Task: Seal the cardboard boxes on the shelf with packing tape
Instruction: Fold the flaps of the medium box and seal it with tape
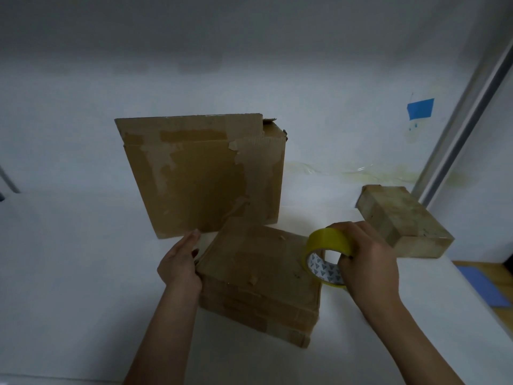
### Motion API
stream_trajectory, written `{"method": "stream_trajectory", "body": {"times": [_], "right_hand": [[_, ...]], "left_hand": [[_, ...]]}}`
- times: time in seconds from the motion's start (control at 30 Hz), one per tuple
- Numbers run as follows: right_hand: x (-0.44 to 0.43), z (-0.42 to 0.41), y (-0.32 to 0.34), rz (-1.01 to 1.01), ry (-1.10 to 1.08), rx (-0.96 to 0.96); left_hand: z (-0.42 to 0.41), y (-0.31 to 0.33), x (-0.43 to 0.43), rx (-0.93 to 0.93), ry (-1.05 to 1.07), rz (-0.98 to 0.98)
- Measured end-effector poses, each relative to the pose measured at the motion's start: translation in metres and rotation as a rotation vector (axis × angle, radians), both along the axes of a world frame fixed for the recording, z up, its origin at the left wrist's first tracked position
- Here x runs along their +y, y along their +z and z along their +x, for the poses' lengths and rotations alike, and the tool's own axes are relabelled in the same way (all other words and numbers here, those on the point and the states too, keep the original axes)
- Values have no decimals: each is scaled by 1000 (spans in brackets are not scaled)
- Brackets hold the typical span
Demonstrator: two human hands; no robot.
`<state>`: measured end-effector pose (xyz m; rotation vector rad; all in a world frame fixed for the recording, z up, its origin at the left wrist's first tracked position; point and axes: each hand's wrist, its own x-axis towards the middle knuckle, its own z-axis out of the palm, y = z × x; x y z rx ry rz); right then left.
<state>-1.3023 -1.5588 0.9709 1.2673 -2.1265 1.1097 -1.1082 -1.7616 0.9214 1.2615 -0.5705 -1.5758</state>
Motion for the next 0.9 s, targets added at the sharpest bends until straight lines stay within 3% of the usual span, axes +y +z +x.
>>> {"method": "stream_trajectory", "body": {"times": [0.13,0.23,0.37,0.5,0.8,0.9], "right_hand": [[0,2,2,-8,13,6],[0,2,2,-7,16,-4],[-1,2,1,-4,13,-8],[-2,1,-1,-7,6,-7],[-2,-3,-6,31,-10,-21],[-4,-4,-7,33,-12,-16]], "left_hand": [[5,-5,-5,-21,-106,143],[9,-7,-5,35,-310,248],[12,-8,-4,57,-416,272],[12,-6,-2,-58,-496,284],[14,-14,1,-267,-570,152],[21,-20,-5,-290,-412,24]]}}
